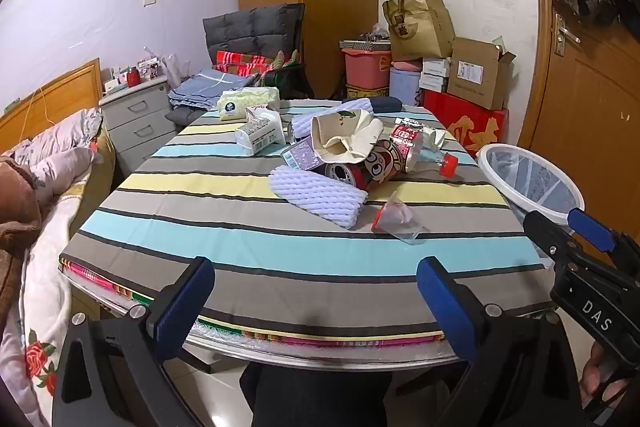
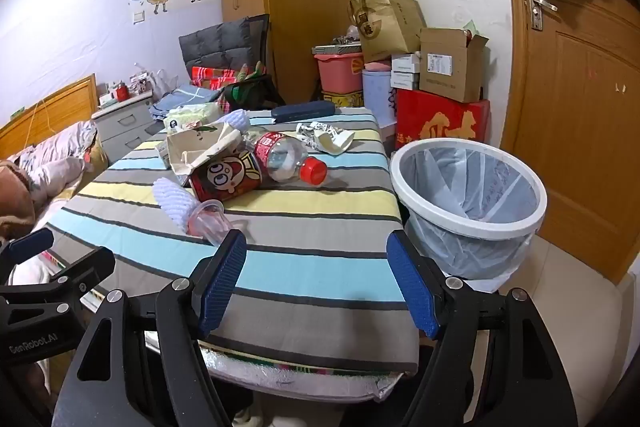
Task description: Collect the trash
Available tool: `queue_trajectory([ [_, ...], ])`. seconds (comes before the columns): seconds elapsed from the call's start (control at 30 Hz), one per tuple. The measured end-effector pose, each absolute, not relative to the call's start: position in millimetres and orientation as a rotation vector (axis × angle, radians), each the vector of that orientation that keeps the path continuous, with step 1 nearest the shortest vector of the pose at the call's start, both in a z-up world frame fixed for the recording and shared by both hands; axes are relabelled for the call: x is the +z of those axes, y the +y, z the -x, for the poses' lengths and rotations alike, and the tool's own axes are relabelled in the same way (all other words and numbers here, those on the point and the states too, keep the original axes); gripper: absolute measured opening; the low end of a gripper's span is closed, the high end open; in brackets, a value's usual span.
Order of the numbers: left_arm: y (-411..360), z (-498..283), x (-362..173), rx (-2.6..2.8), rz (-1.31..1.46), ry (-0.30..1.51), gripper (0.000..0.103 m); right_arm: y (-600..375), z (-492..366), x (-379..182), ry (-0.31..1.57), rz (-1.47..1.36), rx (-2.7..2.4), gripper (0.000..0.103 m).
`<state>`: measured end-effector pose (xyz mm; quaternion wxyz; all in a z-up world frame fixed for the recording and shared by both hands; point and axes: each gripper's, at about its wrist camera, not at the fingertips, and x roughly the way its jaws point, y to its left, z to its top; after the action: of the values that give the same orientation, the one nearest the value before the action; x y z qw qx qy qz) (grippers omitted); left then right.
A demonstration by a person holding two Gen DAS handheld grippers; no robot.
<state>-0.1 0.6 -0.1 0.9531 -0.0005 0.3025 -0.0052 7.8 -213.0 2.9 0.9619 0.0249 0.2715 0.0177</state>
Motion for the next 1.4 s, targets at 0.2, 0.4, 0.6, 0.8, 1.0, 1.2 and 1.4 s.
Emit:
queue_trajectory([
  [0.2,1.5,2.8,0.2,-0.026,0.009,0.624,0.102,-219.2,-2.7,2.7,0.532,-0.068,0.039,0.074],
  [0.4,1.9,1.9,1.3,-0.011,-0.004,0.618,0.102,-212.3,-5.1,5.3,0.542,-0.044,0.029,0.074],
  [0.6,-0.9,0.2,2.0,-0.007,-0.001,0.623,0.102,-213.4,-6.4,3.3,0.543,-0.046,0.02,0.074],
  [0.8,1.5,-0.3,4.7,-0.004,-0.005,0.617,0.102,-209.8,-5.0,6.4,0.535,-0.034,0.021,0.074],
  [1.0,-0.8,1.0,5.2,-0.004,-0.001,0.614,0.102,-210.4,-4.3,7.3,0.532,-0.034,0.021,0.074],
  [1.2,-3.7,1.2,6.9,-0.001,-0.002,0.609,0.102,-209.6,-3.7,9.1,0.531,-0.034,0.021,0.074],
  [1.4,0.8,0.2,8.0,-0.004,0.003,0.61,0.102,-209.3,-3.8,7.8,0.53,-0.033,0.021,0.074],
])
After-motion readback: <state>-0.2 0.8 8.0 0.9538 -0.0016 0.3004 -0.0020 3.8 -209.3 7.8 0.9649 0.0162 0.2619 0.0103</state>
